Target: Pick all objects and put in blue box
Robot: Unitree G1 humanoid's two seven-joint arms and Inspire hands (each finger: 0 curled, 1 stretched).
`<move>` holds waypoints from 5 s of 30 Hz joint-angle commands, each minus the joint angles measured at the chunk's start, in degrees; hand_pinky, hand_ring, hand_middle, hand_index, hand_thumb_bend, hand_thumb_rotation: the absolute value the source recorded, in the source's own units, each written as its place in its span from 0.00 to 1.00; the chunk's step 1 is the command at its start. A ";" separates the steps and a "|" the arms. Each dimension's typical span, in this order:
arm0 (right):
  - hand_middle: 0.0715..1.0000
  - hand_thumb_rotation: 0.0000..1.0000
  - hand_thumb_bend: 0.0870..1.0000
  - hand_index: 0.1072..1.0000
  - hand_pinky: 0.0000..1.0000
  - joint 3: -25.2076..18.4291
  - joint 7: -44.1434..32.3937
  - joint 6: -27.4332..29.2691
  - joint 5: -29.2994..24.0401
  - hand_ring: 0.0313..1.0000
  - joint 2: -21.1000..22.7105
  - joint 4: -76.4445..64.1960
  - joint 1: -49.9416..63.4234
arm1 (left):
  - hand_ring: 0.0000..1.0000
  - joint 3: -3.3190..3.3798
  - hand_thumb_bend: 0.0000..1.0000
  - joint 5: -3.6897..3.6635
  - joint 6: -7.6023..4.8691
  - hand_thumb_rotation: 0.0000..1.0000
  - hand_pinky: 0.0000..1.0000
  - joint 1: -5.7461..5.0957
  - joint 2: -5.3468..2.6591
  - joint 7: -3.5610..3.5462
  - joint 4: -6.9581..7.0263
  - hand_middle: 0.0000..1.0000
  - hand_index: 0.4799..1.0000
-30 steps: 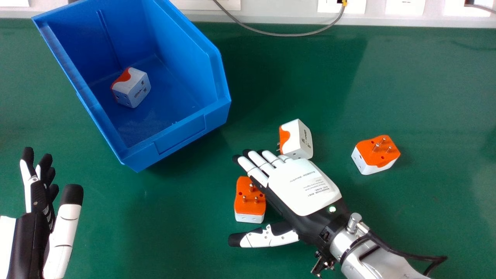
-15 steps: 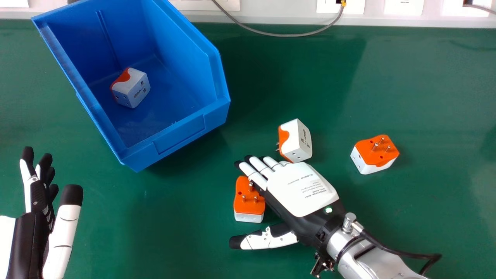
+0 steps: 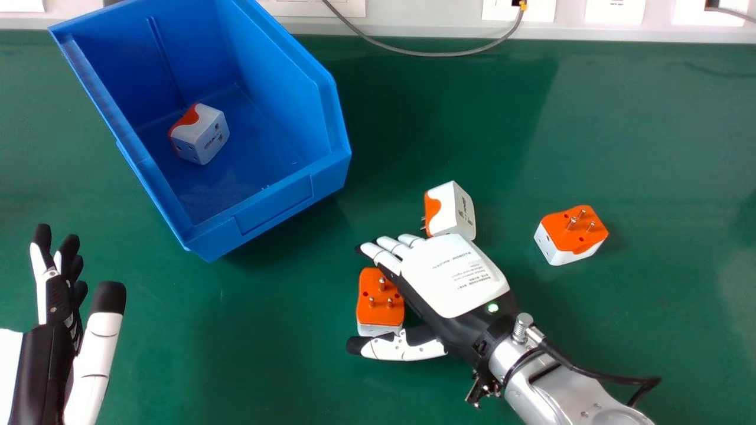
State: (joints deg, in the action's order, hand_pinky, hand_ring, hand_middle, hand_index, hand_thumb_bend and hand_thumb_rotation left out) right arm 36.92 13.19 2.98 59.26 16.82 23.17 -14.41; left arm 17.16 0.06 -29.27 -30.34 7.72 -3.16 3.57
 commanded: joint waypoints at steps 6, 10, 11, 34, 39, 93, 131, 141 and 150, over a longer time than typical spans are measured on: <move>0.84 0.69 0.37 0.83 0.75 0.58 3.31 0.13 0.12 0.83 0.07 2.03 -0.71 | 1.00 0.67 0.77 -0.86 0.05 0.97 0.99 -0.73 0.57 -0.48 1.97 1.00 1.00; 0.79 0.15 0.31 0.78 0.69 0.38 5.04 2.48 -1.47 0.78 0.09 3.54 -1.16 | 1.00 0.78 0.77 -0.98 0.09 0.97 0.99 -0.95 0.64 -0.59 2.19 1.00 1.00; 0.78 0.07 0.29 0.77 0.68 0.29 5.44 3.15 -1.92 0.78 0.05 4.05 -1.30 | 1.00 0.78 0.77 -1.00 0.19 0.97 0.99 -1.09 0.62 -0.61 2.47 1.00 1.00; 0.67 0.00 0.29 0.65 0.52 -0.66 8.75 12.07 -7.33 0.62 -0.43 11.15 -3.94 | 0.99 1.11 0.76 -1.30 0.72 0.97 0.98 -2.17 0.67 -1.03 3.88 1.00 1.00; 0.63 0.00 0.29 0.59 0.47 -0.80 8.97 12.13 -7.43 0.56 -0.34 10.12 -3.44 | 0.99 1.05 0.76 -1.33 0.85 0.96 0.98 -2.45 0.57 -1.06 4.42 1.00 1.00; 0.51 0.00 0.43 0.46 0.35 -6.87 6.38 16.61 -11.44 0.45 -15.81 2.20 -24.88 | 0.98 1.07 0.72 -1.22 2.99 0.92 0.94 -0.81 0.22 -1.16 5.21 0.99 1.00; 0.49 0.00 0.45 0.42 0.33 -0.32 8.12 4.52 -13.39 0.43 -33.47 48.97 -60.48 | 0.96 -0.85 0.72 -1.44 4.20 0.89 0.92 -3.33 -2.59 -1.10 9.29 0.98 0.98; 0.46 0.00 0.45 0.40 0.35 1.18 7.95 6.18 -14.34 0.44 -33.84 48.49 -60.27 | 0.96 -1.26 0.77 6.85 11.78 0.93 0.92 -6.71 -3.35 2.25 17.81 0.98 0.98; 0.50 0.00 0.45 0.39 0.34 2.20 11.94 9.45 -13.89 0.45 -34.27 48.40 -59.66 | 0.97 -2.00 0.77 6.64 11.50 0.95 0.92 -6.75 -3.16 2.10 17.99 0.98 0.98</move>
State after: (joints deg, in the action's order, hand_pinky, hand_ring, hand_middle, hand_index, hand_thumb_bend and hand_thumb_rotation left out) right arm 39.10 22.48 11.59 45.47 -10.12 72.57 -70.67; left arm 15.18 6.65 -16.94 -36.89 4.52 -1.29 20.75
